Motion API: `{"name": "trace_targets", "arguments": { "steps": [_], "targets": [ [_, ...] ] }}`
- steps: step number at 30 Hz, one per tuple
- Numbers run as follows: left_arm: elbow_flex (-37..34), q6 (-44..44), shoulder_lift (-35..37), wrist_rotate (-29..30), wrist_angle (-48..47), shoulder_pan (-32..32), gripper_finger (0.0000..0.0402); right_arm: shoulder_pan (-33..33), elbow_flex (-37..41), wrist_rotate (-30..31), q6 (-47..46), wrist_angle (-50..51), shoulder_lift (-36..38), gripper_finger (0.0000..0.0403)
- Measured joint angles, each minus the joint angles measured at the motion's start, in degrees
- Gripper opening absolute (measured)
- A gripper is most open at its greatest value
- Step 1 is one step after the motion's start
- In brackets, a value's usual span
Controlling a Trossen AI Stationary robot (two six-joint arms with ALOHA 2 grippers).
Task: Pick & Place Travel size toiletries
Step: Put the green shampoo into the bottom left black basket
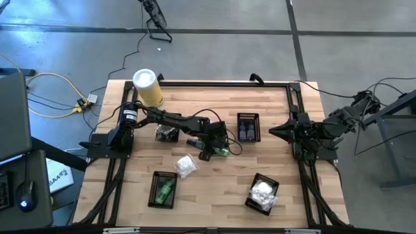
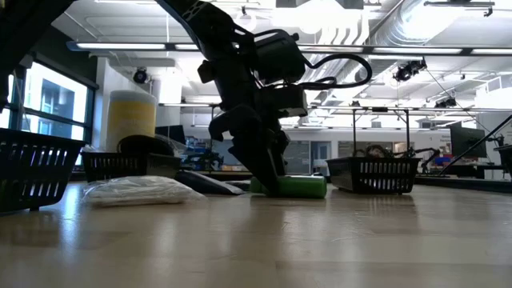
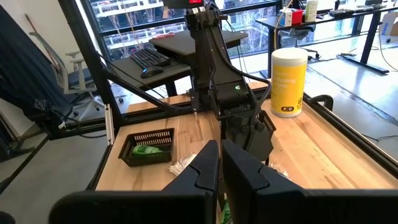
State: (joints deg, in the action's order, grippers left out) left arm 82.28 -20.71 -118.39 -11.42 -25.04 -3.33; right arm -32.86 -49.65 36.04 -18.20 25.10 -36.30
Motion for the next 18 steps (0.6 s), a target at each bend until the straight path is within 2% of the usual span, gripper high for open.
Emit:
{"name": "trace_targets", "arguments": {
  "steps": [18],
  "targets": [
    [0.0, -1.4, 0.0, -0.1, 0.0, 0.0, 0.0178, 0.0, 0.0, 0.0, -0.2, 0.0, 0.0, 0.0011]
  ]
}}
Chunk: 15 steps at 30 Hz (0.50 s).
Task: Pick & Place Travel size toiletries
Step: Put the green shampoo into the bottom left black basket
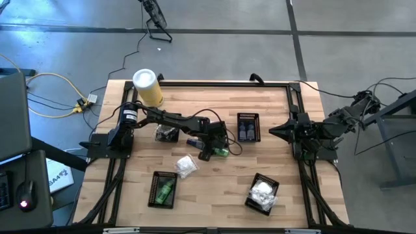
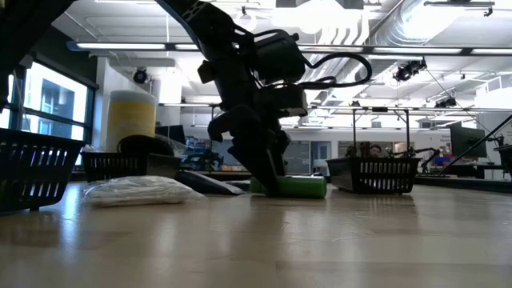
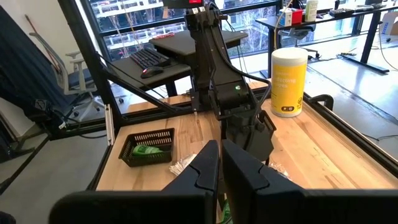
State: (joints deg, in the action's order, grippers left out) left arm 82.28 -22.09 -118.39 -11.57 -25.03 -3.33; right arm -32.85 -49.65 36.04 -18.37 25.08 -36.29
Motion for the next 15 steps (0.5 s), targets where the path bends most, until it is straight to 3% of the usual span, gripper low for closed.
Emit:
{"name": "trace_targets", "arguments": {
  "steps": [8, 15],
  "targets": [
    [2.4, -2.1, 0.0, -2.0, -4.5, 0.0, 0.0177, 0.0, 0.0, 0.0, 0.0, 0.0, 0.0, 0.0011],
    [11.8, -7.1, 0.0, -1.9, -17.8, 0.0, 0.0177, 0.0, 0.0, 0.0, 0.0, 0.0, 0.0, 0.0011]
  ]
}}
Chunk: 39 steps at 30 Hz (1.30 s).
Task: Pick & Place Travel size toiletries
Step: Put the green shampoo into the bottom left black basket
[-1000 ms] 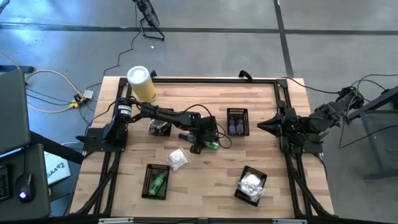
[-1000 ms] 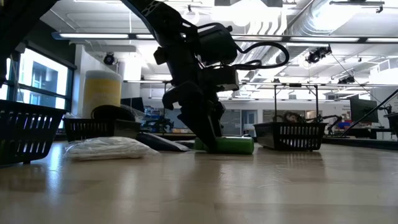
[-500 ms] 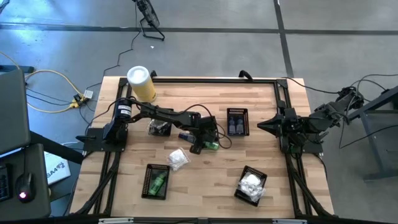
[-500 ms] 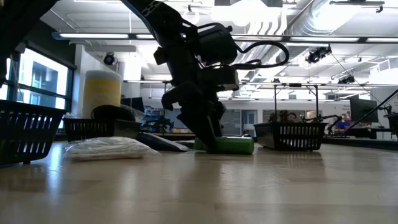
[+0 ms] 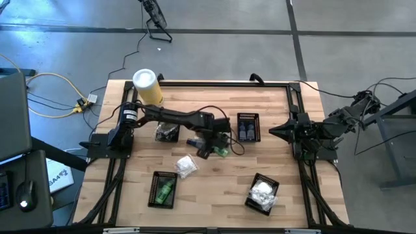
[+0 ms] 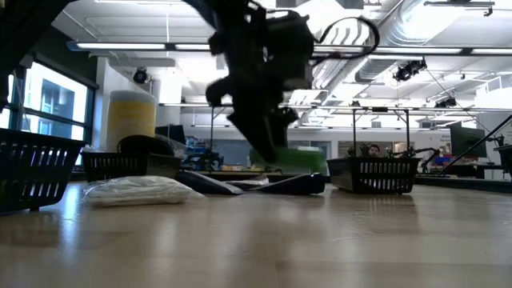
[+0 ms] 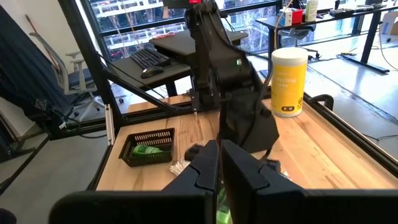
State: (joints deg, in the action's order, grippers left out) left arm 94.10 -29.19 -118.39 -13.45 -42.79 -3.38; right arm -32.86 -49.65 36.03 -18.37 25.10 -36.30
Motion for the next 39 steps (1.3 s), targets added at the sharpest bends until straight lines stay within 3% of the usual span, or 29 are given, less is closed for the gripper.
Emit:
{"name": "trace_targets", "arguments": {
  "steps": [6, 14, 23, 31, 39],
  "targets": [
    [7.2, -5.2, 0.8, 0.0, -13.9, 0.0, 0.0177, 0.0, 0.0, -0.2, 0.0, 0.0, 0.0, 0.0011],
    [7.5, -3.5, 5.0, -4.3, -16.1, 0.4, 0.0177, 0.0, 0.0, -0.2, 0.2, 0.0, 0.0, 0.0011],
    [6.7, -2.2, 7.4, 0.2, -19.7, 4.4, 0.0177, 0.0, 0.0, 1.5, -0.3, -0.5, 0.0, 0.0011],
    [-7.6, 5.8, 17.0, 0.5, -10.8, 6.6, 0.0177, 0.0, 0.0, 1.8, -1.5, -1.9, 0.0, 0.0011],
    [-22.2, 18.9, 28.7, 6.4, -3.4, 11.2, 0.0177, 0.0, 0.0, 5.2, -0.9, -3.2, 0.0, 0.0011]
  ]
}}
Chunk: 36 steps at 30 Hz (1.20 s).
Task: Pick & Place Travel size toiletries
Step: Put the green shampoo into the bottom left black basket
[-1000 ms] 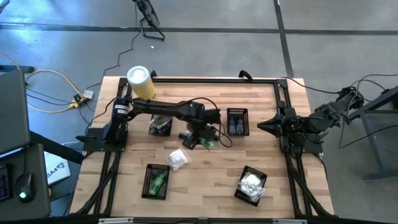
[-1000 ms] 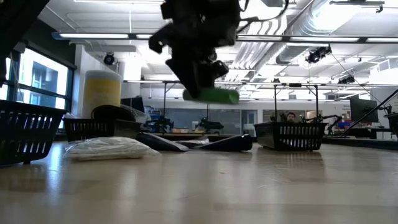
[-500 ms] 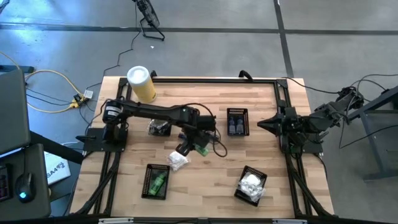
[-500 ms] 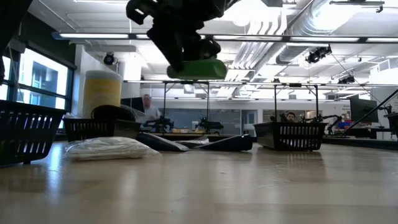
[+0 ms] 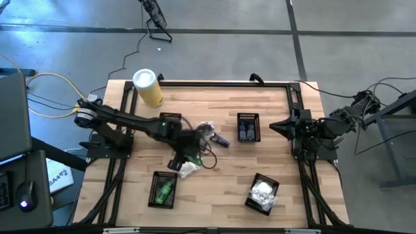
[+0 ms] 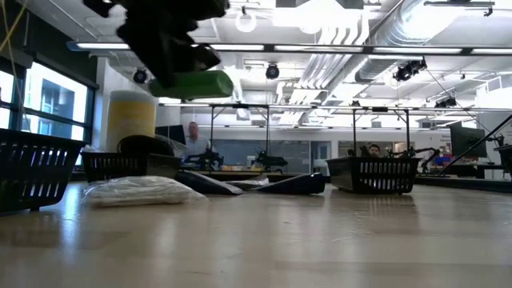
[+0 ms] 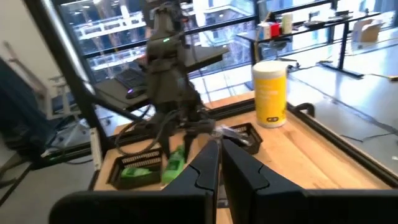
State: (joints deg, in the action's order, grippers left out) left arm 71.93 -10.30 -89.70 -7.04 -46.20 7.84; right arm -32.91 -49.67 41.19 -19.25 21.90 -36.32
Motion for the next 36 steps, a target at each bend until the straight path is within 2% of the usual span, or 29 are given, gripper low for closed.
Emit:
{"name": "trace_targets", "arguments": {
  "steps": [10, 15, 22, 28, 32, 36],
  "targets": [
    [-9.6, 16.7, 9.3, 8.1, 0.3, 10.7, 0.0177, 0.0, 0.0, 1.0, -0.4, -1.2, 0.0, 0.0011],
    [-14.1, 26.7, 12.6, 10.1, 1.6, 17.3, 0.0177, 0.0, 0.0, 3.8, -0.4, -1.7, -0.5, 0.0011],
    [-16.8, 42.6, 14.4, 14.7, 3.0, 27.2, 0.0177, 0.0, 0.0, 4.9, -0.5, -3.1, -2.6, 0.0011],
    [-16.8, 54.4, 13.5, 18.2, 2.6, 31.0, 0.0177, 0.1, 0.0, 5.4, -0.4, -3.3, -3.8, 0.0011],
    [-16.8, 55.8, 12.8, 18.3, 2.4, 32.6, 0.0177, 0.7, 0.0, 5.4, -0.5, -3.3, -3.8, 0.0011],
    [-16.8, 52.5, 11.1, 18.3, 1.9, 34.1, 0.0177, 0.8, 0.0, 5.2, 0.0, -3.3, -3.8, 0.0011]
  ]
}}
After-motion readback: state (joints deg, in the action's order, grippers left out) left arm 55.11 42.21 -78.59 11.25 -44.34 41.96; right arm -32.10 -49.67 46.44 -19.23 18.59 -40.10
